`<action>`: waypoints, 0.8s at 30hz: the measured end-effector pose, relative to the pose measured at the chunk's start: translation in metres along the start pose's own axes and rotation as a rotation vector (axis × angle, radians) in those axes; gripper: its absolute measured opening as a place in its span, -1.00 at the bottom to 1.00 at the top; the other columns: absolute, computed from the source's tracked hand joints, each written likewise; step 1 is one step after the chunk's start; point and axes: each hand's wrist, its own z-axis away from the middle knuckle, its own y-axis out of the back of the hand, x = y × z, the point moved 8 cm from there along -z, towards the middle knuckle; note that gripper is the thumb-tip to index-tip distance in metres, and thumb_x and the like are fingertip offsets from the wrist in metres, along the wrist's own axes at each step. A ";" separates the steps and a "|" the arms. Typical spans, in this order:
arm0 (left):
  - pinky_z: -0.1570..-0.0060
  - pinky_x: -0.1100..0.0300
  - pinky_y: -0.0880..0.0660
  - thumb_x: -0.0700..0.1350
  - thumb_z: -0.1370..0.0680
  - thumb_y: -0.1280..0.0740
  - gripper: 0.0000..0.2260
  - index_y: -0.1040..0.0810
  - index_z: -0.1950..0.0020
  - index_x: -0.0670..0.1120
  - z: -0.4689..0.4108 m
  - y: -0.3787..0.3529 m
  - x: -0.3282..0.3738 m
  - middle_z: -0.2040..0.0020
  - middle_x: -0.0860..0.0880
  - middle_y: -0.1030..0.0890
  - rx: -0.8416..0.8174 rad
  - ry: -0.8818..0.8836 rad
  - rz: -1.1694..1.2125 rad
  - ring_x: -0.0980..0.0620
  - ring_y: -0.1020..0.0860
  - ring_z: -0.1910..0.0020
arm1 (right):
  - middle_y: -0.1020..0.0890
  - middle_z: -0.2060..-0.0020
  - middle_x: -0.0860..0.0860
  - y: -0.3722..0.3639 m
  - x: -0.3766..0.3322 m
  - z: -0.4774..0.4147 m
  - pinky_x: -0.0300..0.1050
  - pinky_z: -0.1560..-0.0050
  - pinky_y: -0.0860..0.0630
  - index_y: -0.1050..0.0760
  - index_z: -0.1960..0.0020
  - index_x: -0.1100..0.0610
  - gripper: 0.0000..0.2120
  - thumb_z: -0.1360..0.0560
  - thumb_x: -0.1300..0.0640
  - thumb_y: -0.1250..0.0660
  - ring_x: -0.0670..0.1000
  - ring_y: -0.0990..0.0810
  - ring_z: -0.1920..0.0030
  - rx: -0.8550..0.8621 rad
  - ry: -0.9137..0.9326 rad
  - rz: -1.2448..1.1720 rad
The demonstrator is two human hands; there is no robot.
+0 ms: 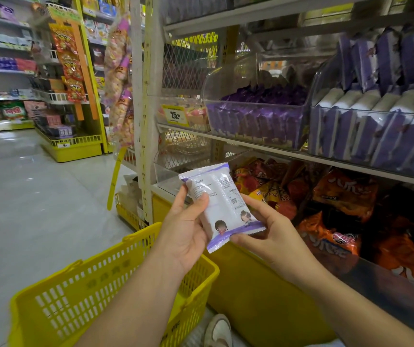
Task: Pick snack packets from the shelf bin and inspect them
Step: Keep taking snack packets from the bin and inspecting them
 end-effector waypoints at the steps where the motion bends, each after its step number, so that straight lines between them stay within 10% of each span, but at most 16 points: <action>1: 0.27 -0.07 -0.62 -0.27 -0.38 -0.37 -0.50 -0.47 -0.26 0.07 0.000 0.000 0.000 -0.09 -0.12 -0.69 0.004 -0.001 0.002 -0.14 -0.68 -0.01 | -0.65 -0.15 -0.14 0.000 -0.001 0.000 -0.28 -0.18 -0.50 -0.36 -0.41 -0.03 -0.31 -0.38 0.31 -0.51 -0.17 -0.62 -0.11 0.008 0.006 0.005; 17: 0.02 -0.11 -0.62 -0.40 -0.56 -0.21 -0.54 -0.40 -0.41 -0.04 0.009 -0.019 -0.006 -0.18 -0.16 -0.65 -0.031 -0.045 -0.083 -0.14 -0.63 -0.15 | -0.53 -0.15 -0.41 -0.010 0.001 -0.001 -0.45 -0.06 -0.46 -0.32 -0.26 -0.35 -0.19 -0.17 0.02 -0.66 -0.33 -0.53 -0.15 0.041 0.099 0.101; 24: -0.02 -0.06 -0.61 -0.47 -0.54 -0.18 -0.44 -0.37 -0.43 0.00 0.014 -0.030 -0.010 -0.29 -0.17 -0.56 -0.145 -0.027 -0.212 -0.13 -0.58 -0.22 | -0.59 -0.18 -0.26 -0.015 0.004 -0.005 -0.34 -0.03 -0.52 -0.30 -0.38 -0.13 -0.19 -0.24 0.05 -0.61 -0.20 -0.58 -0.16 -0.202 0.006 -0.198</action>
